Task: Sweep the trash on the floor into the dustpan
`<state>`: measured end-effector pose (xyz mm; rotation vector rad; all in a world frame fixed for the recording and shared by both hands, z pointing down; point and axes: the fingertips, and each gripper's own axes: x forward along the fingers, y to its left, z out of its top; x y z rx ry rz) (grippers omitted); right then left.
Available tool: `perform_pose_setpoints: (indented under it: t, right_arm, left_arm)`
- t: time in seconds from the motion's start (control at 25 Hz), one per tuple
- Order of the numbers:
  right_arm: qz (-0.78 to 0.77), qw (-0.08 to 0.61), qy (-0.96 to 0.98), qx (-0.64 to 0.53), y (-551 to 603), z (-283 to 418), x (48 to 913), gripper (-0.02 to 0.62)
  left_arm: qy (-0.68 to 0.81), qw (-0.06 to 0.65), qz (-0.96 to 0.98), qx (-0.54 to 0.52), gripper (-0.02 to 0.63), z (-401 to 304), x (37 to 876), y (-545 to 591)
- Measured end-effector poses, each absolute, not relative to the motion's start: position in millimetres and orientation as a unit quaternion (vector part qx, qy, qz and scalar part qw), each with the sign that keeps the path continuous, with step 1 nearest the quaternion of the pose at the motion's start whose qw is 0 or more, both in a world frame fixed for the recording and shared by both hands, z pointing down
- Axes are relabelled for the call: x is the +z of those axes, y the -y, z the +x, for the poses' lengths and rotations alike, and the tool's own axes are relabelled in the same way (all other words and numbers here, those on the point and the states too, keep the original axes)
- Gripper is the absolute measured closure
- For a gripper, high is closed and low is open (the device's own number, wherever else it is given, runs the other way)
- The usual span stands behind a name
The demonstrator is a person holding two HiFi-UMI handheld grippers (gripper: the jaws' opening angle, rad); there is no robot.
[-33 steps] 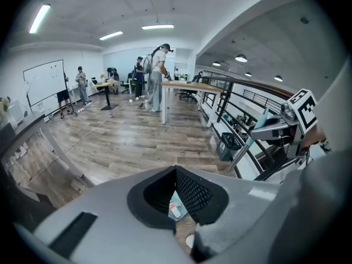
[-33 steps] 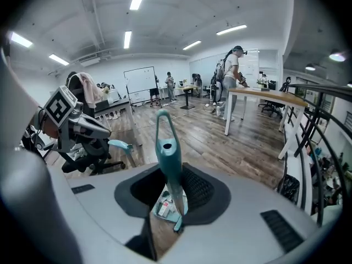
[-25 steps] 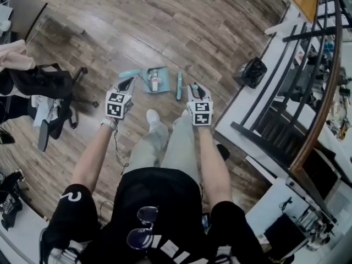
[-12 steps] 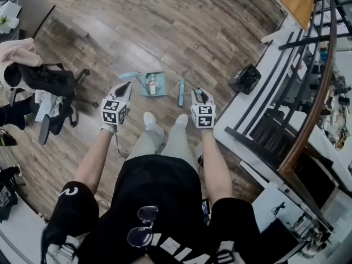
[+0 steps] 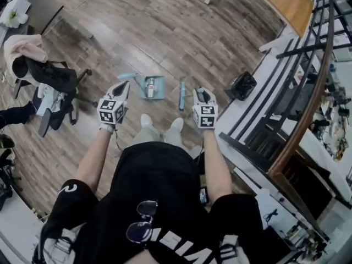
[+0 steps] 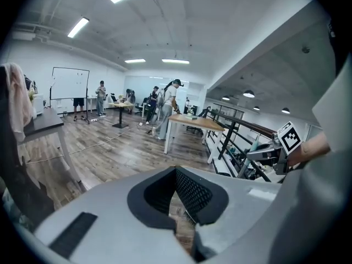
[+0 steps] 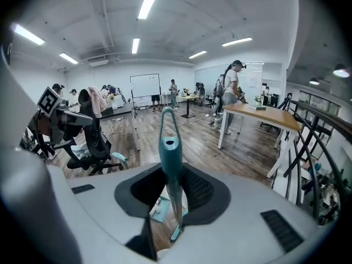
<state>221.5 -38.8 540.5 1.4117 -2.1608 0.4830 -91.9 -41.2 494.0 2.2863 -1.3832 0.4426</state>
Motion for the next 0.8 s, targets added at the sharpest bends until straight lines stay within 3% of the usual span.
perform_pose_setpoints:
  t: [0.8]
  right_arm:
    - [0.514, 0.261, 0.803, 0.156, 51, 261, 521, 0.509]
  left_arm:
    - [0.530, 0.205, 0.809, 0.153, 0.607, -84, 479, 40]
